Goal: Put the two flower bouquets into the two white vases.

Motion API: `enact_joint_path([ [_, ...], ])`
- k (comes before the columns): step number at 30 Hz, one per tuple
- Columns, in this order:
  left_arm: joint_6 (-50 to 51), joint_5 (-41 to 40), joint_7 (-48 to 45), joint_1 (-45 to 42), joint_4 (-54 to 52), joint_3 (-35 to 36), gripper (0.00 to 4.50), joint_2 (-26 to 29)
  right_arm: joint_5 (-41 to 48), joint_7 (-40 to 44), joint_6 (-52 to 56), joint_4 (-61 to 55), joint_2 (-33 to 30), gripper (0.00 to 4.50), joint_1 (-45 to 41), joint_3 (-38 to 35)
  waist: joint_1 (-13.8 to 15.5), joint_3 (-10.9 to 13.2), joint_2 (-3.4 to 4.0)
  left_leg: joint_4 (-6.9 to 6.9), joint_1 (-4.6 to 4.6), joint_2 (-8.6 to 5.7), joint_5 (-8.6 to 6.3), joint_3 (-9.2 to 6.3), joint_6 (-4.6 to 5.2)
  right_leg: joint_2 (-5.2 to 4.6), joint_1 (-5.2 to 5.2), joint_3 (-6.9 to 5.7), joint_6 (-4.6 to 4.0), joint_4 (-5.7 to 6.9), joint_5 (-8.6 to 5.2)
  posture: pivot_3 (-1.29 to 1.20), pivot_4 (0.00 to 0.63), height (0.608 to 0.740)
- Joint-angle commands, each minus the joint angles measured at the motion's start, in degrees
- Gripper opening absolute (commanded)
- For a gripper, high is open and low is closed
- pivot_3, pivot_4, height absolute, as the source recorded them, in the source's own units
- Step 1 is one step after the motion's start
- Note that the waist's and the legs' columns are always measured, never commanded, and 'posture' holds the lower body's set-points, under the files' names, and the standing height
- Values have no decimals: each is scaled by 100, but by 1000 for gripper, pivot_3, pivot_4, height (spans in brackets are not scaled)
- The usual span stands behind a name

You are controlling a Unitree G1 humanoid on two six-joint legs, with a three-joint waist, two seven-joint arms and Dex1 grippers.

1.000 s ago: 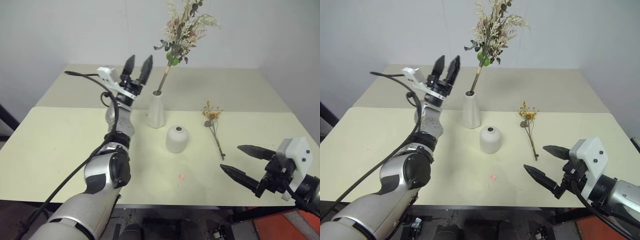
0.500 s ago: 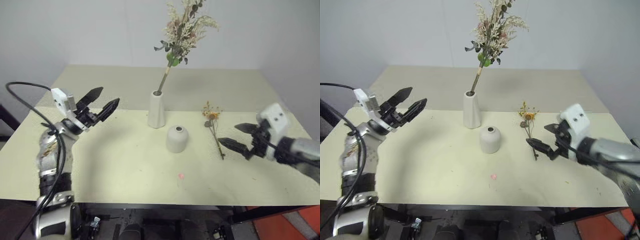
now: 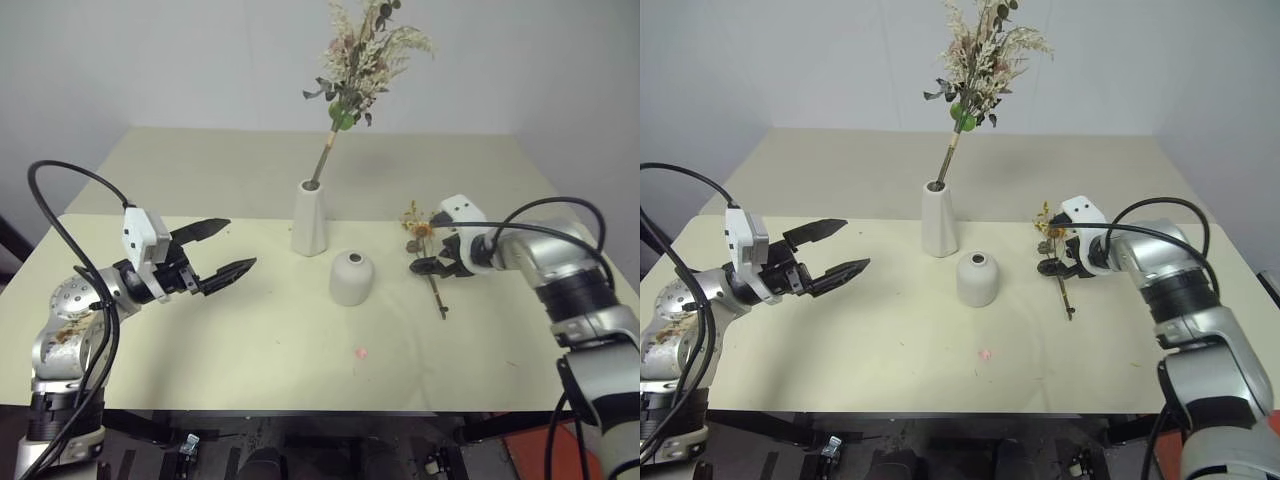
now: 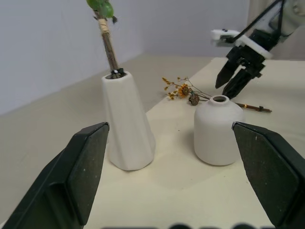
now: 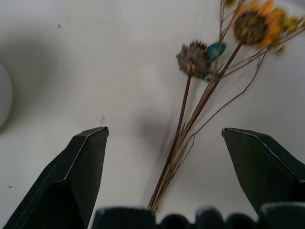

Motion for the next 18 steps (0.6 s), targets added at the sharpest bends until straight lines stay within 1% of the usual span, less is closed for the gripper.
enact_joint_path([
  [1,-126,16,56,125,-303,16,4494,79,-404,297,-346,555,118,4500,-319,-24,-7,0,0,-1,-1,0,0,0,0,0,-4,0,0,2,0,0,150,740],
  [4,-160,38,121,203,-352,11,4494,65,-663,509,-554,1074,317,4500,-447,-40,-18,0,0,0,-6,1,1,1,-1,1,-16,2,-4,9,2,0,150,740],
  [7,-177,34,170,271,-421,-6,4500,68,-914,648,-786,1632,513,3916,-580,-60,-35,0,1,0,-5,2,1,1,-2,3,-17,1,-6,11,4,0,150,740],
  [8,-183,28,185,286,-433,-6,4500,67,-986,666,-853,1791,568,3632,-633,-84,-49,-1,2,0,-5,2,1,1,-2,3,-17,2,-6,11,4,0,150,740],
  [12,-204,25,226,324,-450,14,4500,71,-1242,748,-1070,2328,711,2229,-860,-195,-125,-1,2,0,-5,2,1,1,-2,2,-16,2,-7,11,4,0,150,740],
  [15,-231,53,239,350,-451,25,4500,85,-1397,774,-1142,2579,763,1085,-959,-291,-143,-1,2,-1,-5,2,1,1,-2,2,-17,2,-7,12,4,0,150,740],
  [18,-267,92,234,350,-427,18,4500,99,-1507,729,-1161,2714,793,49,-977,-432,-149,-1,3,-1,-5,2,1,1,-2,2,-17,2,-7,12,4,0,150,740],
])
